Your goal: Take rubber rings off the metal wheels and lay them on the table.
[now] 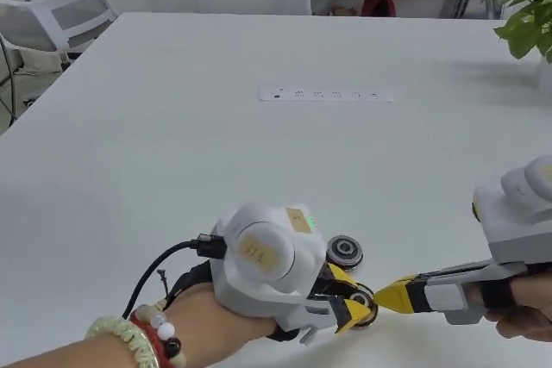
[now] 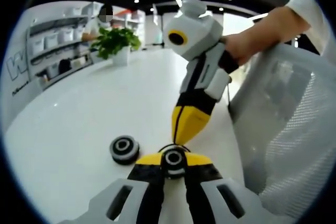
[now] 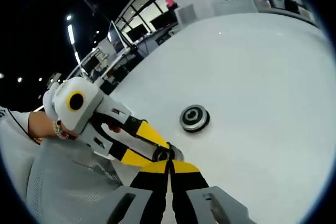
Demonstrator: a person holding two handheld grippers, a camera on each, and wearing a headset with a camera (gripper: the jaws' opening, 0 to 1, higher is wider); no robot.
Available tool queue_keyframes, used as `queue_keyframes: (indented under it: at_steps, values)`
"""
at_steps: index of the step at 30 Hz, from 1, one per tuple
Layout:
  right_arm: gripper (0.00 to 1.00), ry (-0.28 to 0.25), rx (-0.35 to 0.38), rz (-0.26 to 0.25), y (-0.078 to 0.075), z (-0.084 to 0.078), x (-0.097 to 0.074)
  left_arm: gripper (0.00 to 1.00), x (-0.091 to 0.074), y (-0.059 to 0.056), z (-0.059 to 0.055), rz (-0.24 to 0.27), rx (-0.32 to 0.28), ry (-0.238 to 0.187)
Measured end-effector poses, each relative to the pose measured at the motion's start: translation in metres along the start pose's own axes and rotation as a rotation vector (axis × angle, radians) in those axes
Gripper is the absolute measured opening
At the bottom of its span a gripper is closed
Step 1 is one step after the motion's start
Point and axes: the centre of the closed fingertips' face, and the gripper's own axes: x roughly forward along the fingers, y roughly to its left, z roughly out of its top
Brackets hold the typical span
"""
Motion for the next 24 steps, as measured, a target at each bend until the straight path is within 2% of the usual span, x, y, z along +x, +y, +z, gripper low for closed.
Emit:
queue_keyframes:
  at_steps: [3,4,6,9,11,14,18,21,24]
  values:
    - [0.00,-0.003,-0.002,0.004,0.001,0.001,-0.001,0.20,-0.003,-0.003,0.002,-0.019,0.002,0.012]
    - [0.00,-0.008,-0.005,0.008,0.002,0.002,-0.001,0.22,-0.004,-0.004,0.003,-0.023,0.025,0.015]
    - [0.00,-0.011,-0.015,0.008,0.004,0.004,-0.002,0.23,-0.008,-0.006,0.010,-0.034,0.068,0.003]
    - [0.00,-0.014,-0.029,0.010,0.005,0.007,-0.004,0.20,-0.013,-0.010,0.017,-0.062,0.077,-0.006]
    - [0.00,-0.017,-0.027,0.020,0.008,0.008,-0.005,0.23,-0.016,-0.011,0.021,-0.075,0.098,-0.008]
    - [0.00,-0.007,-0.050,0.019,0.009,0.006,-0.005,0.30,-0.022,-0.012,0.026,-0.091,0.128,0.001]
    - [0.00,-0.021,-0.052,0.025,0.012,0.009,-0.007,0.33,-0.032,-0.011,0.033,-0.104,0.134,-0.004]
    - [0.00,-0.016,-0.061,0.026,0.013,0.009,-0.008,0.37,-0.040,-0.010,0.032,-0.111,0.163,0.014]
    - [0.00,-0.007,-0.082,0.023,0.015,0.008,-0.009,0.42,-0.050,-0.005,0.031,-0.092,0.196,0.026]
